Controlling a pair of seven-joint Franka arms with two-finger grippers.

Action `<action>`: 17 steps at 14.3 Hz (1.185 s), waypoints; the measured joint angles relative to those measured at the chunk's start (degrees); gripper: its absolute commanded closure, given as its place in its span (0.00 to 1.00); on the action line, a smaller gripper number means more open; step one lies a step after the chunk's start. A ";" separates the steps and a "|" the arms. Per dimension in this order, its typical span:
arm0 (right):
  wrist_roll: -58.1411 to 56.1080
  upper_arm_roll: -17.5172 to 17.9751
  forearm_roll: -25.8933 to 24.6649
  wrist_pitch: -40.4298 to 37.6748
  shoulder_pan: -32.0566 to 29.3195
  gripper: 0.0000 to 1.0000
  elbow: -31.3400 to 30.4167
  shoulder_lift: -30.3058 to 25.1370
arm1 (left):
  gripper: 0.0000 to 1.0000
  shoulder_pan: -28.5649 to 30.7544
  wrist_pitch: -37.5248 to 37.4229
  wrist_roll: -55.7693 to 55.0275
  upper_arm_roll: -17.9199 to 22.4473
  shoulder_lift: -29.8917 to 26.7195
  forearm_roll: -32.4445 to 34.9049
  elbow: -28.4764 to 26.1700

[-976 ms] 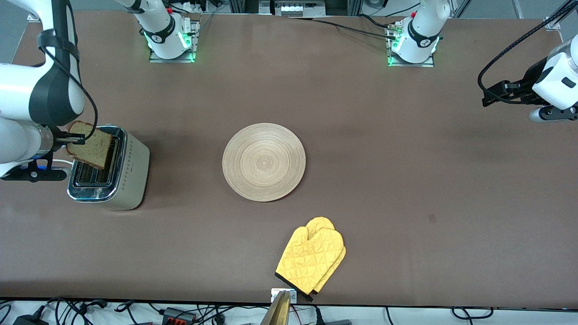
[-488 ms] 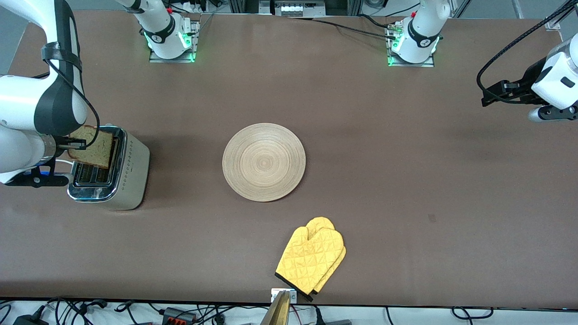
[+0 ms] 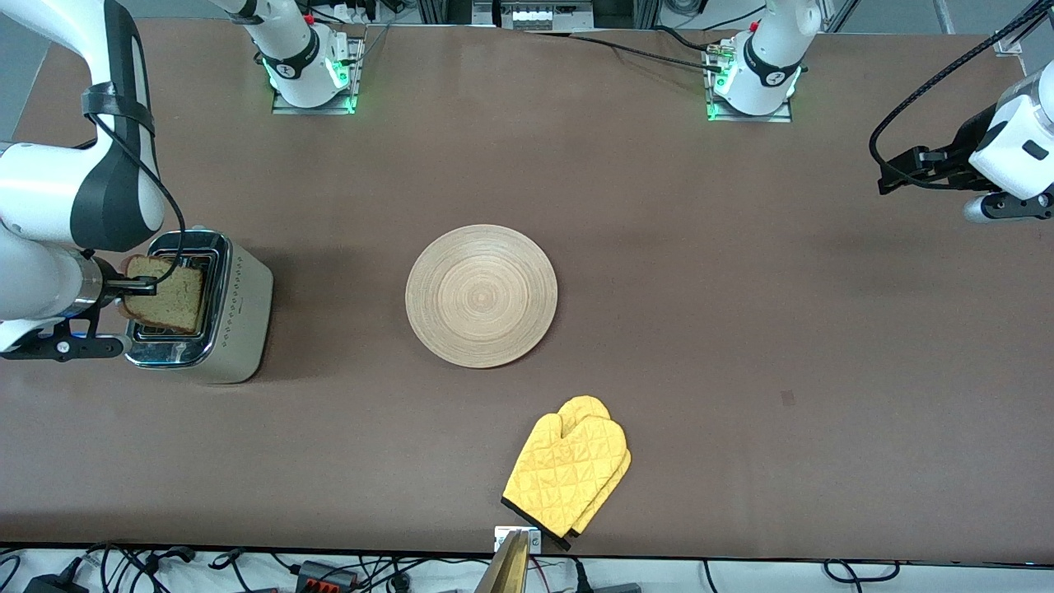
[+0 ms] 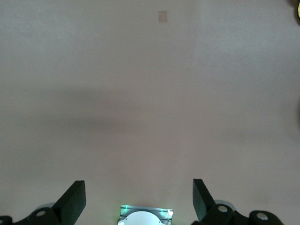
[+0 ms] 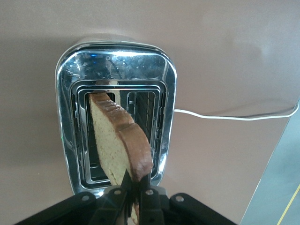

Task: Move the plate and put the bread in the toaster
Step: 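Lower the bread into the toaster slot with the right gripper, then open the right gripper and raise it off the bread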

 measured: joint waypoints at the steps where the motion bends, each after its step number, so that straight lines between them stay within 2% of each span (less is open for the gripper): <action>1: -0.02 0.00 0.00 0.00 0.01 1.00 0.00 0.01 | 0.00 0.00 0.00 0.00 0.00 0.00 0.00 0.00; 2: -0.02 0.00 0.00 -0.03 0.01 1.00 0.00 0.03 | 0.00 0.00 0.00 0.00 0.00 0.00 0.00 0.00; 3: -0.02 0.00 0.00 -0.10 0.01 0.56 0.00 0.13 | 0.00 0.01 0.00 0.00 0.00 0.00 0.00 0.00; 4: -0.02 0.01 0.00 -0.29 0.02 0.01 -0.01 0.30 | 0.00 0.01 0.00 0.00 0.00 0.00 0.00 0.00; 12: 0.88 0.03 2.58 -1.51 0.29 0.00 1.10 -0.16 | 0.00 0.12 0.00 0.00 0.03 0.00 0.00 0.00; 17: 0.88 -0.02 5.92 -1.51 0.10 0.00 7.48 -1.78 | 0.00 0.19 0.00 0.00 0.03 0.00 0.00 0.00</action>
